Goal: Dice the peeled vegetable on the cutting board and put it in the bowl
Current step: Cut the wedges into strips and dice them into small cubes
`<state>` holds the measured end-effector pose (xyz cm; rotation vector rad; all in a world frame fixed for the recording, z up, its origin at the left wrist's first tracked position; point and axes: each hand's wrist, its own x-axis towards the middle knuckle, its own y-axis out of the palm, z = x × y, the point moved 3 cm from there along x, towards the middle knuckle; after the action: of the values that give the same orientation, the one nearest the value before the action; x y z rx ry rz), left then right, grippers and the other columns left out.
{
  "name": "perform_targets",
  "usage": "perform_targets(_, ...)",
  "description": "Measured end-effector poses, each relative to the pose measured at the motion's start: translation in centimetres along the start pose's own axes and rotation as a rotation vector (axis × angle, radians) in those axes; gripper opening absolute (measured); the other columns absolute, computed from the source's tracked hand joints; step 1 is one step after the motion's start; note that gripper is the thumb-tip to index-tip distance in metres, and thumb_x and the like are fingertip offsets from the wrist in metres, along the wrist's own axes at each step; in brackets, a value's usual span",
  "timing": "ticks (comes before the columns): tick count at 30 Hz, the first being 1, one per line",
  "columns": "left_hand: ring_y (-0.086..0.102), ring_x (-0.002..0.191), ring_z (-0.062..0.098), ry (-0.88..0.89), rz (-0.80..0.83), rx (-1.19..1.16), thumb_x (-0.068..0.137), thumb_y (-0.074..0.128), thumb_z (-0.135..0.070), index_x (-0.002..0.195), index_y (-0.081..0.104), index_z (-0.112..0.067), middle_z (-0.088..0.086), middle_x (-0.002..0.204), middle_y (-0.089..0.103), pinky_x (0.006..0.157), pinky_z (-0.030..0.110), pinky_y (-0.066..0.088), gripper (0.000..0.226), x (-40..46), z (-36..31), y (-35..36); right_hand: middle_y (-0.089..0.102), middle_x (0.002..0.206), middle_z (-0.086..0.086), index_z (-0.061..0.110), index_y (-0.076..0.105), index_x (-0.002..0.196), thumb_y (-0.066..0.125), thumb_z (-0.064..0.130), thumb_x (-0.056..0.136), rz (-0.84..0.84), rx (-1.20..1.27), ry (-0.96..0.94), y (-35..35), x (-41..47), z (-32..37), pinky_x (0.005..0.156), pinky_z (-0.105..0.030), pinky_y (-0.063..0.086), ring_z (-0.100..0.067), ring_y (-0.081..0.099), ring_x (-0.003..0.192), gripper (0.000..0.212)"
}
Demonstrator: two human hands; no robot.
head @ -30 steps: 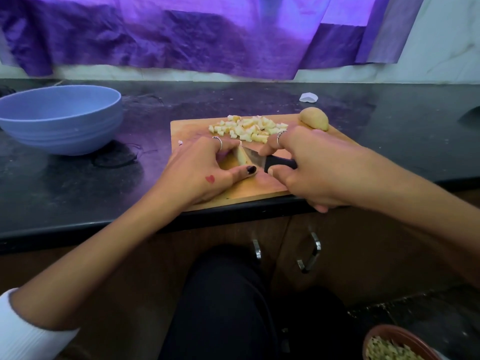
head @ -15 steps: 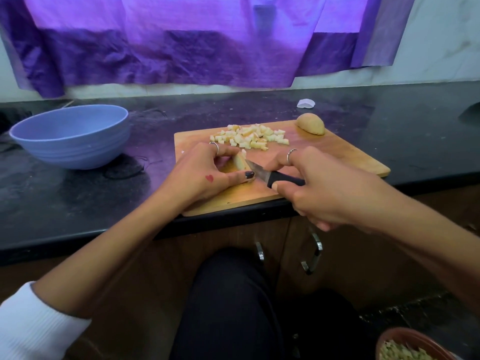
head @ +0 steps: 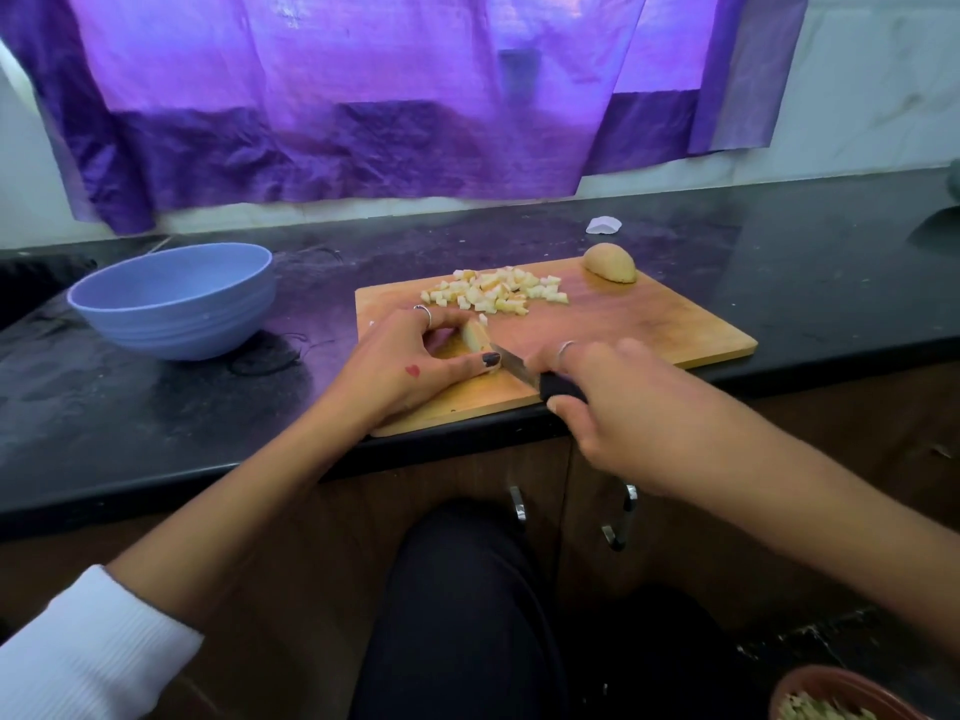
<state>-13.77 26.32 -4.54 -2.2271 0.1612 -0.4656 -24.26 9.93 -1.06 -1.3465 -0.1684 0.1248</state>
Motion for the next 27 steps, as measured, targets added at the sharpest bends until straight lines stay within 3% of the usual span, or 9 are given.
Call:
perform_targets(3, 0.053, 0.108, 0.0, 0.016, -0.005, -0.026, 0.075, 0.071, -0.049, 0.123, 0.061, -0.031, -0.011, 0.118, 0.059, 0.094, 0.025, 0.046, 0.052, -0.3, -0.3, 0.0, 0.022, 0.07, 0.005, 0.024, 0.037, 0.134, 0.047, 0.014, 0.095, -0.088, -0.274, -0.127, 0.5, -0.5, 1.4, 0.063, -0.03, 0.035, -0.016, 0.039, 0.074, 0.041)
perform_targets(5, 0.053, 0.111, 0.002, 0.006, -0.007, -0.052, 0.076, 0.071, -0.045, 0.123, 0.062, -0.028, -0.01, 0.123, 0.058, 0.089, 0.018, 0.041, 0.05, -0.4, -0.4, 0.0, 0.032, 0.075, 0.003, 0.024, 0.041, 0.131, 0.045, 0.013, 0.095, -0.17, -0.283, -0.13, 0.4, -0.2, 1.2, 0.066, -0.032, 0.033, -0.021, 0.045, 0.082, 0.038)
perform_targets(7, 0.054, 0.111, 0.002, 0.01, -0.02, -0.043, 0.077, 0.072, -0.045, 0.123, 0.062, -0.025, -0.007, 0.123, 0.06, 0.085, 0.015, 0.039, 0.05, -0.7, -0.7, -0.1, 0.052, 0.096, -0.001, 0.03, 0.046, 0.13, 0.049, 0.016, 0.094, -0.252, -0.218, -0.098, 0.2, 0.2, 0.2, 0.067, -0.031, 0.034, -0.024, 0.054, 0.096, 0.038)
perform_targets(9, 0.055, 0.106, 0.002, 0.0, -0.034, -0.006, 0.078, 0.071, -0.047, 0.122, 0.061, -0.025, -0.008, 0.116, 0.061, 0.077, 0.012, 0.038, 0.051, -1.0, -0.8, -0.2, 0.058, 0.112, -0.003, 0.034, 0.048, 0.13, 0.051, 0.019, 0.095, -0.28, -0.155, -0.067, 0.1, 0.6, -1.0, 0.067, -0.03, 0.036, -0.026, 0.056, 0.102, 0.039)
perform_targets(11, 0.057, 0.1, 0.004, -0.016, -0.044, 0.019, 0.078, 0.07, -0.05, 0.121, 0.061, -0.027, -0.007, 0.109, 0.062, 0.07, 0.011, 0.038, 0.049, -0.9, -0.6, -0.2, 0.059, 0.112, -0.005, 0.032, 0.051, 0.127, 0.051, 0.02, 0.095, -0.277, -0.111, -0.016, 0.1, 0.7, -2.4, 0.067, -0.03, 0.038, -0.027, 0.057, 0.101, 0.035)
perform_targets(15, 0.06, 0.085, 0.005, -0.029, -0.033, 0.015, 0.087, 0.063, -0.042, 0.117, 0.065, -0.024, -0.002, 0.095, 0.066, 0.072, 0.016, 0.043, 0.035, -0.6, -0.4, -0.5, 0.057, 0.104, -0.004, 0.031, 0.053, 0.126, 0.05, 0.022, 0.095, -0.274, -0.028, 0.071, -0.2, 0.2, -5.2, 0.068, -0.03, 0.043, -0.022, 0.055, 0.093, 0.033)
perform_targets(19, 0.056, 0.085, 0.008, -0.032, -0.027, 0.076, 0.09, 0.063, -0.027, 0.114, 0.066, -0.023, -0.002, 0.097, 0.064, 0.07, 0.014, 0.041, 0.025, -0.7, -0.8, -1.0, 0.059, 0.105, -0.004, 0.027, 0.054, 0.126, 0.05, 0.022, 0.095, -0.288, 0.007, 0.113, -0.2, -0.6, -6.8, 0.067, -0.03, 0.042, -0.019, 0.049, 0.085, 0.031)
perform_targets(23, 0.06, 0.087, 0.013, -0.067, 0.012, 0.204, 0.085, 0.067, -0.035, 0.099, 0.065, -0.021, -0.002, 0.095, 0.064, 0.068, 0.024, 0.047, 0.02, 0.2, -1.2, -1.4, 0.054, 0.094, -0.003, 0.019, 0.054, 0.115, 0.047, 0.025, 0.098, -0.376, 0.127, 0.096, 0.2, -1.2, -7.2, 0.063, -0.03, 0.037, -0.018, 0.046, 0.079, 0.019)
perform_targets(27, 0.058, 0.078, 0.007, -0.008, 0.097, 0.35, 0.086, 0.066, -0.039, 0.095, 0.062, -0.022, -0.009, 0.085, 0.063, 0.066, 0.02, 0.042, 0.019, 1.1, -2.6, -1.8, 0.057, 0.103, -0.003, 0.022, 0.051, 0.129, 0.047, 0.026, 0.098, -0.415, 0.257, -0.006, 0.7, -0.8, -6.5, 0.068, -0.031, 0.041, -0.016, 0.048, 0.082, 0.032)
